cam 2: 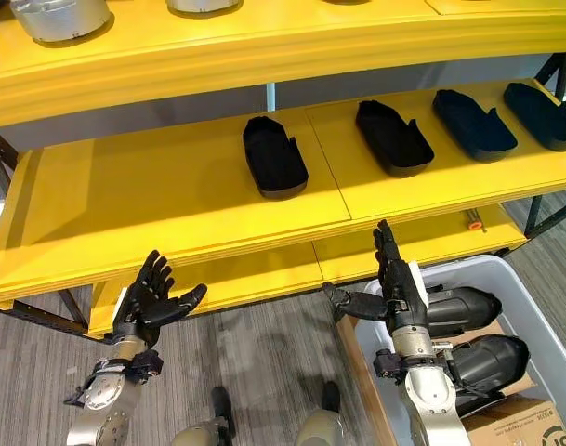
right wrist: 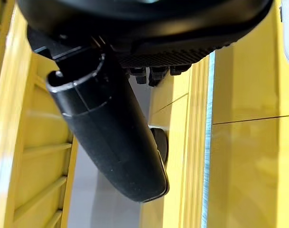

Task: Move parts from the plastic box to the shelf.

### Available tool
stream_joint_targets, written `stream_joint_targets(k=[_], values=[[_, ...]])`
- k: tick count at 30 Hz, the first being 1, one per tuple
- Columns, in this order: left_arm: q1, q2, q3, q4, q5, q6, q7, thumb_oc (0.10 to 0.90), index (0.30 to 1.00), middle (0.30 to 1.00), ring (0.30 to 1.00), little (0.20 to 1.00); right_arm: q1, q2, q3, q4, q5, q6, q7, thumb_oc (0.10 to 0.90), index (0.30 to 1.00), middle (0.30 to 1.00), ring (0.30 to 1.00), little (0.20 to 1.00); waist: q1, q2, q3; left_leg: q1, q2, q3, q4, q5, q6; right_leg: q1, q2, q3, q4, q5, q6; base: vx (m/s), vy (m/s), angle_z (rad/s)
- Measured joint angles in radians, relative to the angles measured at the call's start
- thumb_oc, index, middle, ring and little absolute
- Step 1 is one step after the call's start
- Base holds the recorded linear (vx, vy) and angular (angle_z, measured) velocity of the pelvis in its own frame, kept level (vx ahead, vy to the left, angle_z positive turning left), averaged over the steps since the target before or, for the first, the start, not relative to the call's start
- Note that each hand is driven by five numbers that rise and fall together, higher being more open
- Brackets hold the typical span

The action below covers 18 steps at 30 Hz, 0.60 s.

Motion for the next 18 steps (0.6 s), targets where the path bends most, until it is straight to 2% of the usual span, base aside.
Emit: stream_joint_targets(k=[1,3,4,5,6,7,8,9,10,11,12,13,14,15,16,17,18], values=[[-0.011,0.015,-0.006,0.002,0.002,-0.002,0.005,0.9,1.0,1.0,1.0,1.0,-0.001,0.005,0.005,-0.002,-0.008,0.0,0.001,0.9,1.0,1.0,1.0,1.0,-0.007,-0.017,-0.002,-0.001,-0.013,0.022,0.004,-0.003,0.004,-0.018,-0.003,0.009,-0.015,0.033,-0.002,-0.08,0.132,-0.55],[-0.027,0.046,-0.001,0.01,0.003,-0.005,0.01,0.9,1.0,1.0,1.0,1.0,-0.021,0.014,0.009,-0.022,-0.011,-0.002,-0.001,0.9,1.0,1.0,1.0,1.0,-0.009,-0.032,0.0,-0.03,-0.012,0.042,0.026,-0.016,0.011,-0.055,0.003,0.017,-0.035,0.098,-0.016,-0.07,0.098,-0.76],[-0.029,0.065,0.01,0.027,0.003,-0.005,0.013,0.9,1.0,1.0,1.0,1.0,-0.038,0.014,0.021,-0.024,-0.011,-0.001,-0.001,0.9,1.0,1.0,1.0,1.0,-0.015,-0.047,0.0,-0.031,-0.005,0.078,0.014,-0.02,0.014,-0.078,0.005,0.017,-0.067,0.164,-0.019,-0.11,0.225,-0.88],[-0.033,0.072,0.006,0.037,0.003,-0.006,0.021,0.9,1.0,1.0,1.0,1.0,-0.039,0.021,0.026,-0.027,-0.012,0.0,-0.005,0.9,1.0,1.0,1.0,1.0,-0.023,-0.053,0.008,-0.042,-0.027,0.064,0.045,-0.039,0.033,-0.104,0.021,-0.021,-0.058,0.226,-0.03,-0.12,0.392,-1.31],[-0.02,0.07,0.018,0.044,0.004,-0.005,0.031,0.9,1.0,1.0,1.0,1.0,-0.069,0.014,0.047,-0.02,-0.011,0.001,-0.012,0.9,1.0,1.0,1.0,1.0,-0.007,-0.042,0.019,-0.041,-0.006,0.062,0.051,-0.043,0.037,-0.134,0.049,-0.065,-0.06,0.301,-0.056,-0.07,0.318,-1.16],[-0.019,0.066,0.013,0.064,0.005,-0.004,0.032,0.9,1.0,1.0,1.0,1.0,-0.069,0.016,0.048,-0.029,-0.012,-0.001,-0.009,0.9,1.0,1.0,1.0,1.0,-0.009,-0.043,0.019,-0.048,-0.007,0.055,0.067,-0.05,0.046,-0.131,0.054,-0.076,-0.079,0.336,-0.094,-0.08,0.303,-1.01],[-0.021,0.067,0.007,0.069,0.007,-0.002,0.033,0.9,1.0,1.0,1.0,1.0,-0.054,0.013,0.049,-0.04,-0.011,-0.012,-0.011,0.9,1.0,1.0,1.0,1.0,-0.018,-0.048,0.022,-0.053,-0.022,0.065,0.118,-0.076,0.077,-0.12,0.045,-0.117,-0.099,0.346,-0.106,-0.13,0.182,-1.18],[-0.013,0.051,0.017,0.079,0.024,-0.002,0.032,0.9,1.0,1.0,1.0,1.0,-0.076,-0.002,0.065,-0.017,-0.011,-0.011,-0.011,0.9,1.0,1.0,1.0,1.0,0.012,-0.031,0.03,-0.048,0.032,0.144,0.126,-0.073,0.098,-0.158,0.056,-0.227,-0.008,0.229,-0.087,-0.14,0.125,-1.27],[-0.011,0.028,0.025,0.074,0.023,-0.002,0.033,0.9,1.0,1.0,1.0,1.0,-0.079,-0.02,0.069,-0.02,-0.011,-0.008,-0.011,0.9,1.0,1.0,1.0,1.0,0.028,0.0,0.034,-0.046,0.062,0.181,0.108,-0.056,0.101,-0.181,0.07,-0.3,0.107,0.135,-0.114,-0.09,0.043,-1.34],[-0.007,0.015,0.024,0.059,0.023,-0.001,0.038,0.9,1.0,1.0,1.0,1.0,-0.081,-0.041,0.069,-0.025,-0.012,-0.007,-0.009,0.9,1.0,1.0,1.0,1.0,0.037,0.036,0.044,-0.054,0.088,0.186,0.095,-0.045,0.102,-0.183,0.076,-0.333,0.198,0.059,-0.118,-0.07,-0.032,-0.75],[0.0,0.014,0.027,0.033,0.023,-0.001,0.037,0.9,1.0,1.0,1.0,1.0,-0.089,-0.057,0.075,-0.025,-0.012,-0.005,-0.008,0.9,1.0,1.0,1.0,1.0,0.05,0.06,0.056,-0.05,0.11,0.2,0.068,-0.025,0.096,-0.175,0.076,-0.347,0.299,-0.015,-0.115,-0.06,-0.107,-0.64],[0.005,0.017,0.03,0.016,0.023,-0.002,0.036,0.9,1.0,1.0,1.0,1.0,-0.093,-0.06,0.079,-0.024,-0.014,-0.001,-0.006,0.9,1.0,1.0,1.0,1.0,0.067,0.065,0.06,-0.046,0.116,0.207,0.035,-0.021,0.089,-0.143,0.075,-0.338,0.32,-0.065,-0.107,-0.07,-0.169,-0.52],[0.009,0.026,0.041,0.0,0.023,-0.001,0.039,0.9,1.0,1.0,1.0,1.0,-0.096,-0.058,0.085,-0.025,-0.02,0.003,0.002,0.9,1.0,1.0,1.0,1.0,0.066,0.056,0.062,-0.029,0.117,0.219,0.004,0.003,0.058,-0.063,0.08,-0.324,0.264,-0.14,-0.093,-0.02,-0.199,-0.54],[0.018,0.024,0.066,-0.003,0.023,-0.005,0.036,0.9,1.0,1.0,1.0,1.0,-0.106,-0.051,0.096,-0.023,-0.02,0.006,0.002,0.9,1.0,1.0,1.0,1.0,0.077,0.035,0.068,-0.005,0.114,0.238,-0.016,0.013,0.037,-0.026,0.092,-0.293,0.183,-0.16,-0.109,0.03,-0.175,-0.68],[0.031,0.013,0.084,0.0,0.022,-0.003,0.048,0.9,1.0,1.0,1.0,1.0,-0.119,-0.053,0.11,-0.027,-0.02,0.008,0.003,0.9,1.0,1.0,1.0,1.0,0.077,0.039,0.073,0.016,0.116,0.219,-0.046,0.001,-0.023,-0.012,0.12,-0.282,0.127,-0.159,-0.111,0.06,-0.249,-1.3],[0.051,-0.01,0.113,-0.001,0.023,-0.003,0.047,0.9,1.0,1.0,1.0,1.0,-0.119,-0.065,0.112,-0.029,-0.02,0.008,0.002,0.9,1.0,1.0,1.0,1.0,0.073,0.039,0.069,0.029,0.132,0.216,-0.046,-0.012,-0.042,-0.001,0.155,-0.257,0.073,-0.117,-0.102,0.06,-0.251,-1.27],[0.054,-0.016,0.116,0.0,0.023,-0.003,0.047,0.9,1.0,1.0,1.0,1.0,-0.11,-0.07,0.11,-0.029,-0.02,0.008,0.001,0.9,1.0,1.0,1.0,1.0,0.063,0.037,0.069,0.034,0.141,0.215,-0.046,-0.009,-0.044,-0.002,0.16,-0.253,0.07,-0.102,-0.1,0.03,-0.199,-1.0]])
